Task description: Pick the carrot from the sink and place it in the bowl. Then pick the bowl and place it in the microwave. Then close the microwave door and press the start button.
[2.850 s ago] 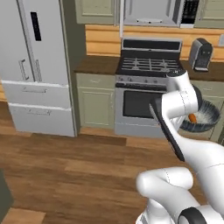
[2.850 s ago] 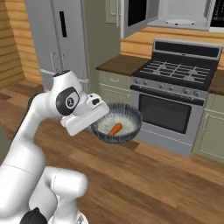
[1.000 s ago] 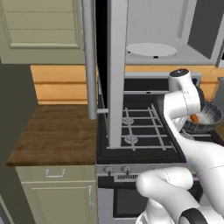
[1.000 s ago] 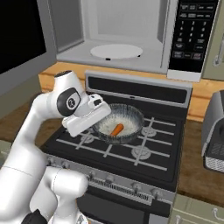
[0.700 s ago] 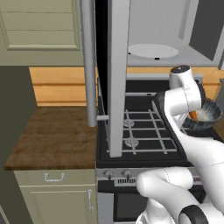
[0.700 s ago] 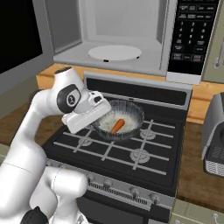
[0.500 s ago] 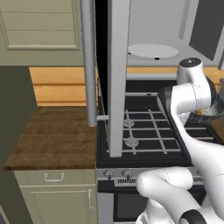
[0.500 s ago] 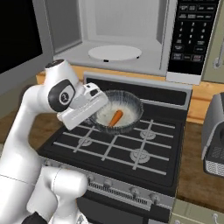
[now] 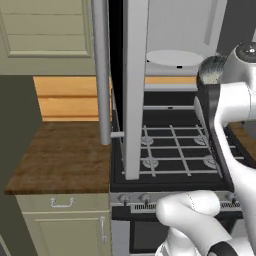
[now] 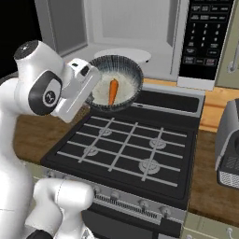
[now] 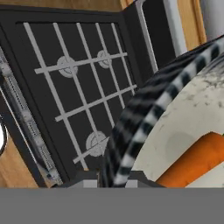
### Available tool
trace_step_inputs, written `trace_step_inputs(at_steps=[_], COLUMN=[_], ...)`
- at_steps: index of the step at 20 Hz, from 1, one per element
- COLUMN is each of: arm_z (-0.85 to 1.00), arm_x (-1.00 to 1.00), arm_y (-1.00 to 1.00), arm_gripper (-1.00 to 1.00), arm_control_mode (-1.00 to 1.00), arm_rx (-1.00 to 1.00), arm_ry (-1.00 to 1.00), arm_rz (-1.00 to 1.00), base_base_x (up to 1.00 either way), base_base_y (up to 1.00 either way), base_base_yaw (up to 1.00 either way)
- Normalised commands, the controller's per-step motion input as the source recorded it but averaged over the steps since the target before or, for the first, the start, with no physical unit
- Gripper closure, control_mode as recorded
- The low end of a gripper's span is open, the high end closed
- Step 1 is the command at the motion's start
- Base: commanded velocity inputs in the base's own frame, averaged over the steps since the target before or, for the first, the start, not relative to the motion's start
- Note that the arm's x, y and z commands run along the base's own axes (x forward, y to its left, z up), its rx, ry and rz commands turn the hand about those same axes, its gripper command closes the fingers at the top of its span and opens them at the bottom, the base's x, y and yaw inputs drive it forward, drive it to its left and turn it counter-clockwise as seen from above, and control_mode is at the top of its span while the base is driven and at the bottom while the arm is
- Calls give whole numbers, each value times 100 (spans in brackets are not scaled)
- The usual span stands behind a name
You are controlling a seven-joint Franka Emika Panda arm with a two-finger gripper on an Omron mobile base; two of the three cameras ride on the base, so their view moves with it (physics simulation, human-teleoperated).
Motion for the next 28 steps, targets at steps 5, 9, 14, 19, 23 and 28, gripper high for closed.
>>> trace_step_inputs(at_steps=[5,9,14,19,23,28], arm_z=[50,-1,3,13,10,18], arm_x=[34,100,77,62,76,64], arm_y=[0,0,-17,-2,0,0], arm_gripper=[100,100,100,100,100,100], arm_control_mode=[-100,-100,-100,-100,-100,-100], arm_rx=[-3,0,0,0,-3,-10], arm_ry=[-18,0,3,-2,-1,-1], arm_rz=[25,15,5,16,22,15], base_base_x=[0,0,0,0,0,0], base_base_y=[0,0,0,0,0,0], base_base_yaw=[0,0,0,0,0,0])
